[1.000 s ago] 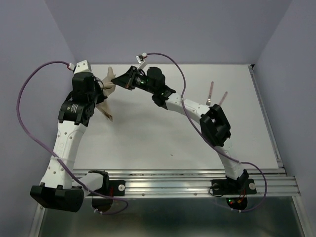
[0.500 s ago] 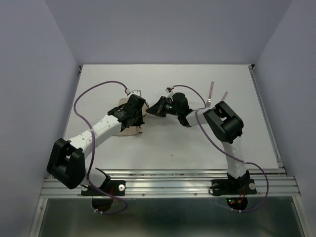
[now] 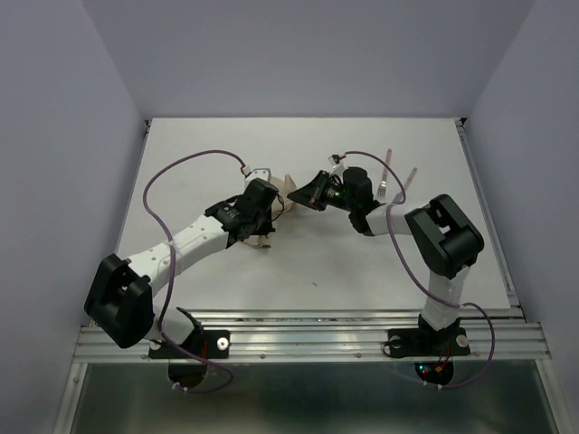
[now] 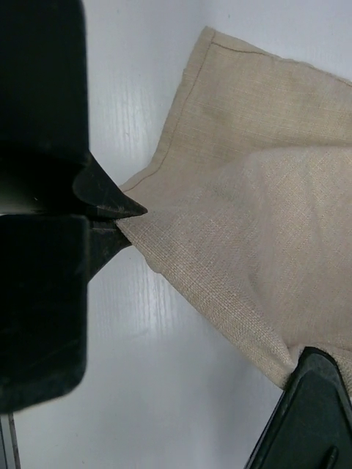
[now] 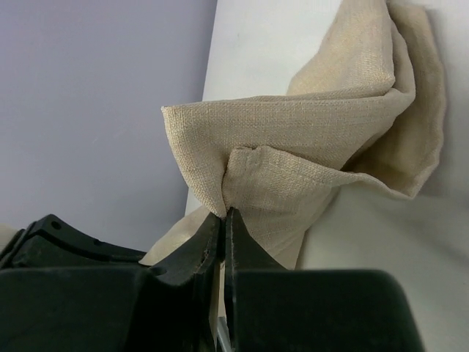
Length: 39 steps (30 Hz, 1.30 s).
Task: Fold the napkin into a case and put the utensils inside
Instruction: Turn over the upper triangle folded napkin at the center of the board.
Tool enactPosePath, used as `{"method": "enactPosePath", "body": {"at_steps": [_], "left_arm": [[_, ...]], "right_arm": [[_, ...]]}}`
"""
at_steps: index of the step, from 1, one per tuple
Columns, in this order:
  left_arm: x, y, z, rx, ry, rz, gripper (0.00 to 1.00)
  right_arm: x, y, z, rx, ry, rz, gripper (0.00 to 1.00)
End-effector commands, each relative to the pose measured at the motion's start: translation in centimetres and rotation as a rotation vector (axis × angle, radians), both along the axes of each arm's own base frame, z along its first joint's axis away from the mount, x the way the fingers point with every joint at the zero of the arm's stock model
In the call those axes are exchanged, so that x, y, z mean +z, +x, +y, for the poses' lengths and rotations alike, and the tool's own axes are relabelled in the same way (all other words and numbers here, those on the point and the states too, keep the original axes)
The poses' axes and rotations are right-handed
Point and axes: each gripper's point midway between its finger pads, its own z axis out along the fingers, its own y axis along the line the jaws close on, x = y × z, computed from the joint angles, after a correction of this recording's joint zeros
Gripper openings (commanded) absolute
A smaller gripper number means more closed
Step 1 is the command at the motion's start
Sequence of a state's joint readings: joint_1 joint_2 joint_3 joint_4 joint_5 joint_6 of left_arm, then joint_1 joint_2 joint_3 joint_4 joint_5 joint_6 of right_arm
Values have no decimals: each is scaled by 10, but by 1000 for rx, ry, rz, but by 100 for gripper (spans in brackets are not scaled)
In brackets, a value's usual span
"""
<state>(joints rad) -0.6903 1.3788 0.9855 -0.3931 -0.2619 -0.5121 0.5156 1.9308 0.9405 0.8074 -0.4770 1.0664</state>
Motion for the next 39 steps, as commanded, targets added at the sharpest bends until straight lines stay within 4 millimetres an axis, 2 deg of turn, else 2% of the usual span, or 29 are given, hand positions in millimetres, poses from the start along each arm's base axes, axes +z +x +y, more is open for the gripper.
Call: {"method": "enactPosePath", "body": {"at_steps": [1, 5, 6, 7, 8, 9, 12, 17, 24, 29, 31, 32, 37, 38, 39], "left_arm": [[46, 1, 3, -44, -22, -100, 0], [72, 3, -3, -89, -44, -135, 0], [84, 5, -5, -96, -59, -157, 0], [93, 6, -8, -120, -65, -173, 0], [95, 5, -9, -132, -68, -176, 0], [105, 4, -12, -155, -82, -194, 0], [119, 3, -16, -187, -105, -222, 0], [128, -4, -22, -242, -143, -234, 0], [131, -13, -21, -285, -155, -241, 0], [130, -17, -19, -297, -147, -241, 0], [130, -18, -17, -296, -146, -243, 0], [130, -18, -16, -294, -147, -241, 0], [142, -27, -15, -292, -191, -253, 0], [146, -30, -16, -293, -212, -254, 0], [153, -36, -17, -305, -243, -267, 0]], "right_arm": [[59, 28, -17, -116, -10, -86, 1], [97, 44, -19, -171, -28, -115, 1], [105, 47, -18, -173, -26, -131, 1], [122, 53, -15, -177, -16, -155, 1], [129, 56, -14, -179, -10, -166, 1], [148, 62, -11, -182, 8, -194, 1], [160, 73, -4, -178, 16, -209, 1], [182, 90, 3, -193, 45, -235, 1], [187, 103, 11, -192, 70, -231, 1], [179, 114, 21, -168, 73, -209, 1], [184, 116, 26, -151, 89, -213, 1], [178, 117, 30, -131, 87, -205, 1], [179, 110, 31, -102, 94, -209, 1], [170, 106, 29, -99, 85, -194, 1], [179, 100, 27, -97, 96, -209, 1]]}}
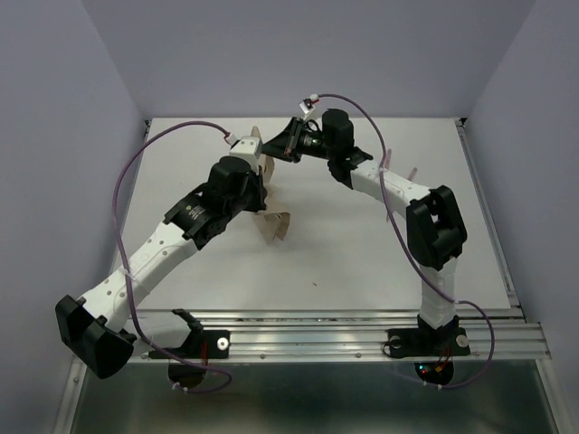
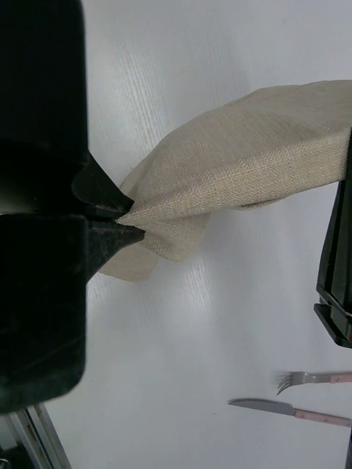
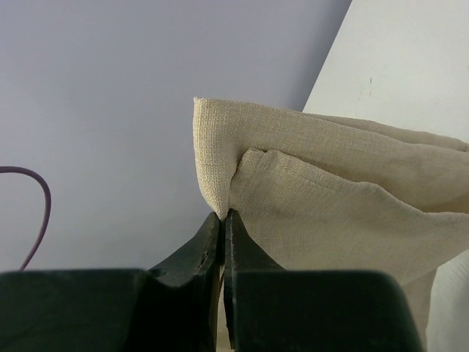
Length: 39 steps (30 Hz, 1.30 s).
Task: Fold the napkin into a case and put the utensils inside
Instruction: Turn over the upper triangle folded napkin at the center of the board.
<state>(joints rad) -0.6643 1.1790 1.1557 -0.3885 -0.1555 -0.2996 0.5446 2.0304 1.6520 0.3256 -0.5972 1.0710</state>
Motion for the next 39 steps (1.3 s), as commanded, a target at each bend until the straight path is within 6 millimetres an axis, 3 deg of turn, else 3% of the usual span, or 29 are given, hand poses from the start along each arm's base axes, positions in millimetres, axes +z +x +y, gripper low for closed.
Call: {"method": "enactPosePath", "body": {"at_steps": [1, 7, 14, 20, 23, 26, 29, 30, 32, 34, 35, 36, 37, 38, 39], "left_arm": [[22, -51, -5, -134, -102, 31, 0], [35, -80, 0, -202, -170, 20, 0], [11, -104, 6, -263, -157, 77, 0], [-3, -95, 19, -169, -98, 107, 0], [-12, -80, 34, -46, -41, 116, 0], [-25, -70, 53, 71, 16, 146, 0], [-31, -56, 83, 183, 14, 171, 0], [-32, -53, 95, 217, 12, 175, 0], [-31, -44, 133, 332, 20, 182, 0], [-18, -38, 156, 425, 21, 147, 0], [-12, -37, 162, 455, 20, 139, 0], [2, -35, 168, 481, 20, 121, 0], [6, -32, 175, 511, 41, 113, 0], [12, -30, 179, 523, 58, 94, 0], [22, -27, 181, 528, 64, 74, 0]], "right_arm": [[25, 46, -42, -247, 36, -97, 1], [27, 11, -65, -278, 46, -71, 1], [32, -27, -86, -305, 60, -52, 1], [29, -20, -80, -289, 42, -53, 1], [20, -7, -63, -261, 27, -45, 1], [13, -1, -33, -211, 23, -42, 1], [9, 16, -10, -191, 18, -46, 1], [8, 10, 7, -154, 21, -46, 1], [6, 23, 26, -130, 29, -47, 1], [6, 20, 50, -78, 57, -33, 1], [31, 25, 57, -63, 104, -74, 1], [9, 26, 73, -25, 99, -46, 1], [13, 29, 77, -11, 125, -46, 1], [33, 31, 81, 6, 167, -80, 1], [12, 34, 89, 32, 163, -51, 1]]}}
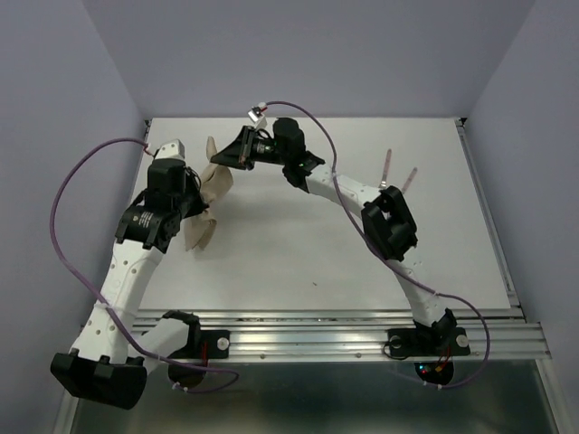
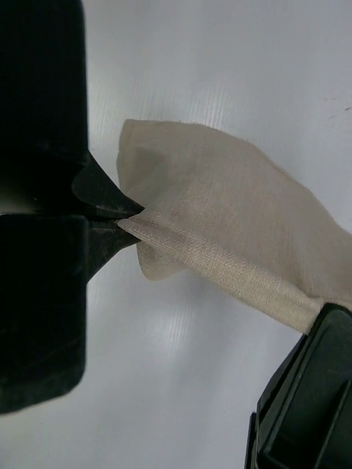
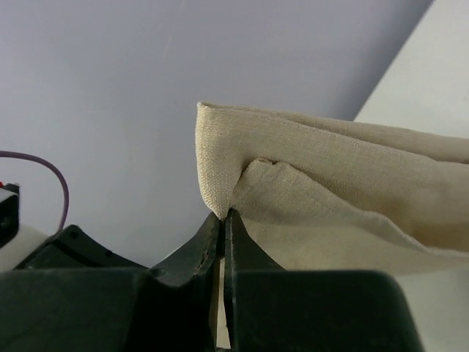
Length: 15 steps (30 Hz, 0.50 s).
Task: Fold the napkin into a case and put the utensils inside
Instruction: Turn over the upper triangle folded napkin at the center of the board.
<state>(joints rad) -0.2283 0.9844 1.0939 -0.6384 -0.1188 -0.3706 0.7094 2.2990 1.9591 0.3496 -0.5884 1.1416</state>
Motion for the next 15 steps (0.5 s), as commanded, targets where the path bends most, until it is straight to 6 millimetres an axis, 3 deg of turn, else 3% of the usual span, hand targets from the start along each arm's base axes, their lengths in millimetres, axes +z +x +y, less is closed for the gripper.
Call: {"method": "enactPosePath", "body": {"at_steps": [1, 4, 5, 6, 8, 9, 12, 13, 14, 15], "left_arm": [[37, -10, 33, 83, 122, -35, 0], [31, 0, 22, 30, 115, -26, 0], [24, 2, 17, 15, 112, -14, 0], [10, 8, 9, -4, 113, 2, 0], [-5, 12, -3, -25, 109, 13, 0], [-19, 15, -22, -62, 101, 25, 0], [-42, 17, -69, -153, 79, 53, 0], [-48, 4, -109, -267, 39, 70, 0], [-50, -3, -133, -327, 14, 78, 5], [-52, -10, -154, -380, -5, 85, 21]], "right_arm": [[28, 62, -14, -113, 121, -60, 1], [8, 64, -10, -93, 99, -75, 1], [1, 67, -14, -90, 99, -76, 1], [-25, 68, -21, -72, 81, -22, 1], [-37, 66, -30, -52, 117, -35, 1], [-69, 66, -42, -47, 87, 27, 1], [-82, 60, -74, -62, 128, 18, 1], [-95, 57, -105, -111, 114, 43, 1], [-103, 55, -126, -146, 100, 55, 9], [-109, 53, -148, -188, 82, 68, 26]]}}
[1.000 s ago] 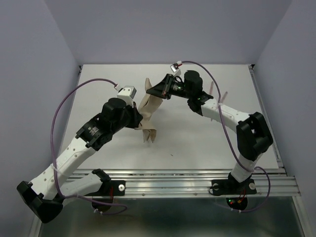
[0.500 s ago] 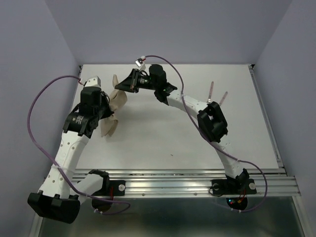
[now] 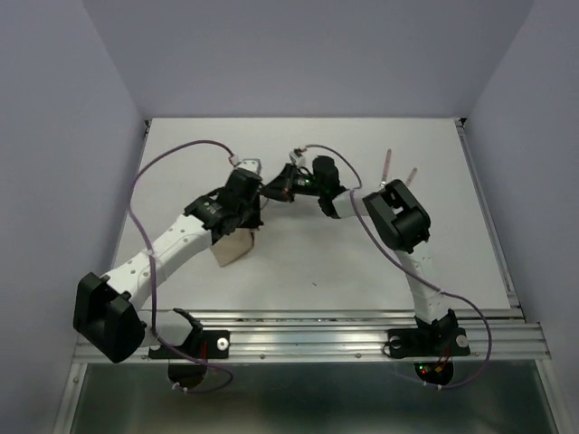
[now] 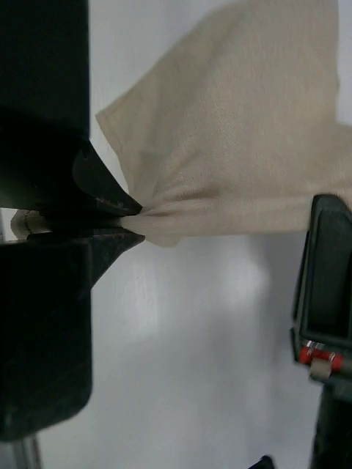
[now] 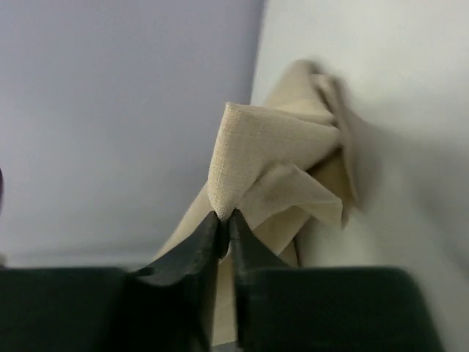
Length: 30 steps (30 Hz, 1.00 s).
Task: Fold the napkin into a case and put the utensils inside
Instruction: Turn over the upper triangle folded napkin at the center of the board, then smooth out the lower triangle-folded napkin at the center of the board.
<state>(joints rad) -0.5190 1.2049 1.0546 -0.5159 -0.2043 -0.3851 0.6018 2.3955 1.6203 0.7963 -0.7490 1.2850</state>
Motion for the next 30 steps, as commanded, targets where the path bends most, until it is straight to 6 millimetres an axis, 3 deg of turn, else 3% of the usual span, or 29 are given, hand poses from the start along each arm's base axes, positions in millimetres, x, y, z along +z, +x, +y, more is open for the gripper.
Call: {"method": "enactPosePath", "body": {"at_steps": [1, 2, 3, 5, 6, 7, 8, 11, 15, 18, 22, 24, 28, 30], "left_arm": [[2, -30, -92, -211, -115, 25, 55], [0, -49, -116, -288, -109, 46, 98], [-1, -51, -127, -302, -99, 59, 99], [0, -56, -135, -324, -95, 71, 99], [2, -56, -136, -328, -95, 68, 99], [9, -54, -137, -327, -103, 52, 99], [13, -52, -138, -329, -106, 42, 99], [28, -47, -138, -319, -112, 15, 99], [28, -41, -129, -270, -127, 10, 99], [12, -36, -102, -191, -151, 40, 99], [-4, -15, -45, -3, -208, 69, 98], [-12, -10, -25, 68, -217, 80, 92], [-47, -5, 18, 215, -196, 146, 78], [-59, 3, 36, 278, -194, 152, 78]], "right_arm": [[-3, 55, -133, -338, -7, -46, 57], [-11, 40, -157, -371, -52, -16, 63], [-15, 37, -174, -399, -81, -13, 66], [-43, 31, -206, -442, -224, 35, 73], [-30, 31, -212, -471, -260, 1, 73], [-36, 30, -222, -484, -326, -29, 73], [-46, 23, -227, -484, -386, 11, 73], [-51, 19, -242, -523, -495, 18, 73], [-52, 16, -251, -545, -556, 5, 69], [-53, 9, -244, -517, -620, -26, 66], [-60, -16, -224, -430, -715, -78, 56], [-64, -26, -217, -402, -746, -88, 55], [-84, -51, -206, -335, -815, -79, 54], [-88, -64, -197, -299, -816, -77, 54]]}}
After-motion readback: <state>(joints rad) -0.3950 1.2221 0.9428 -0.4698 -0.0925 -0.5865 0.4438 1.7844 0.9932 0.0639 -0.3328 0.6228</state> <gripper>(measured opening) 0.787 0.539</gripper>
